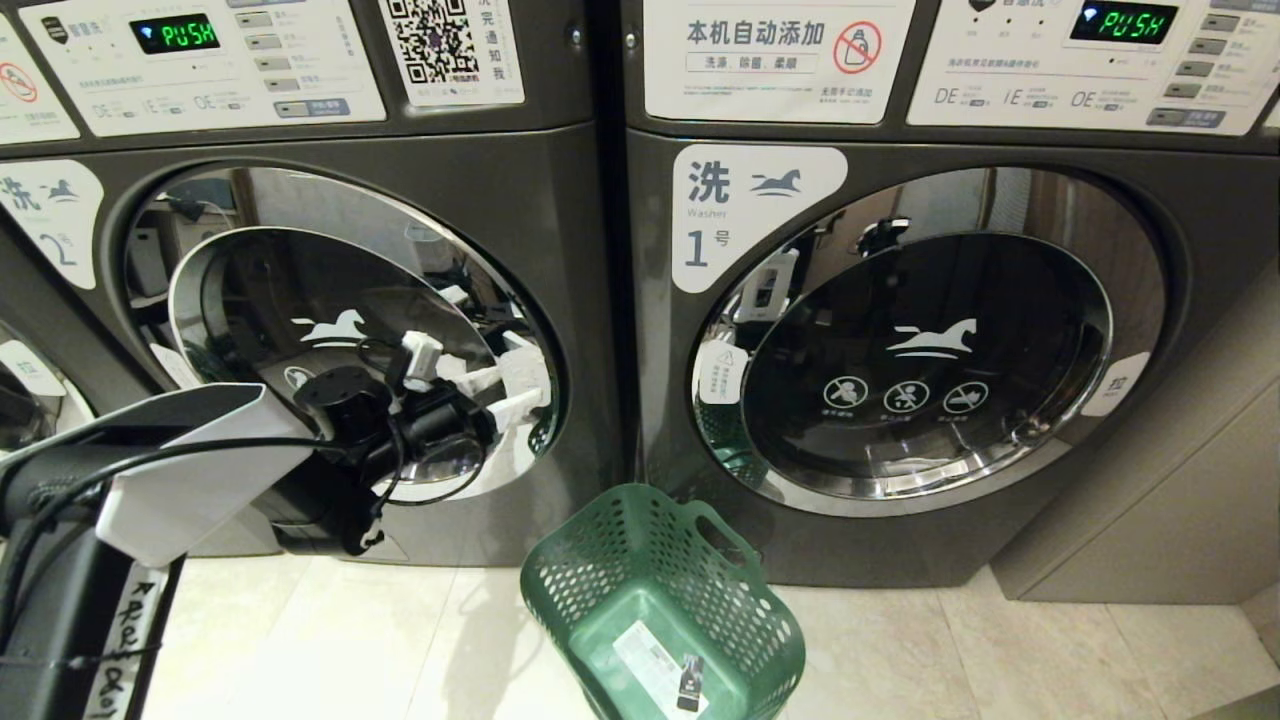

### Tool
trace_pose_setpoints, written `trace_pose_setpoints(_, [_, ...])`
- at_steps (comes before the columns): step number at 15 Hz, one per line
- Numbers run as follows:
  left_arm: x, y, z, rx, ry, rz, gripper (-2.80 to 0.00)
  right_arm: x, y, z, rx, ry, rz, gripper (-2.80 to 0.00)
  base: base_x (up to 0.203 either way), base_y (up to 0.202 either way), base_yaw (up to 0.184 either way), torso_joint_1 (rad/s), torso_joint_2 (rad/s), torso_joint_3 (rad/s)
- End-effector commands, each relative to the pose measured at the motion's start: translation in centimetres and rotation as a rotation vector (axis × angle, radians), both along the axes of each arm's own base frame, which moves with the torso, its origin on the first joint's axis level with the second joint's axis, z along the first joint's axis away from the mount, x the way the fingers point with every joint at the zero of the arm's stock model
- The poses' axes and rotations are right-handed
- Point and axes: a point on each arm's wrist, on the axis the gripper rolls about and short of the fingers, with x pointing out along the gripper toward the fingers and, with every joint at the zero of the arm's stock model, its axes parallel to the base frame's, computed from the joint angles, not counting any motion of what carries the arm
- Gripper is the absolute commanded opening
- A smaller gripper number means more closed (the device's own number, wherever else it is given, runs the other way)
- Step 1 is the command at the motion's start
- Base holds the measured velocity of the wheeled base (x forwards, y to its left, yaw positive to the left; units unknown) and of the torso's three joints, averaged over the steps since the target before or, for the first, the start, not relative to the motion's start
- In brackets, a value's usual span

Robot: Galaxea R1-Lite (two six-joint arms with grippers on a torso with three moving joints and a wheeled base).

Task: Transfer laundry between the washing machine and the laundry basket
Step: Open the lid of the washing machine

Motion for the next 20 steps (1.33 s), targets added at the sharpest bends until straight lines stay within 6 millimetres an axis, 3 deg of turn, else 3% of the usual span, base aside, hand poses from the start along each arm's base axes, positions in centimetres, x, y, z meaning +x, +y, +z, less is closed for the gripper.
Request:
trace_pose_setpoints(1, [-0.1, -0.4, 0.1, -0.001, -0.008, -0.013, 0.00, 0.0, 0.0, 0.0, 0.000, 0.001, 0.000, -2.80, 0.000, 0.000, 0.000, 0.000, 0.00, 0.000])
trace_pose_setpoints(10, [-0.6, -2.6, 0.3, -0.006, -0.030, -0.100, 0.00, 0.0, 0.0, 0.0, 0.000, 0.001, 0.000, -2.80, 0.000, 0.000, 0.000, 0.000, 0.00, 0.000])
trace_pose_setpoints(17, [-3.1, -1.9, -1.6, -0.007, 0.067, -0.093, 0.00, 0.0, 0.0, 0.0, 0.000, 0.001, 0.000, -2.80, 0.000, 0.000, 0.000, 0.000, 0.00, 0.000])
trace_pose_setpoints(20, [-3.1, -0.6, -1.8, -0.004, 0.071, -0.053, 0.00, 0.0, 0.0, 0.0, 0.000, 0.001, 0.000, -2.80, 0.000, 0.000, 0.000, 0.000, 0.00, 0.000])
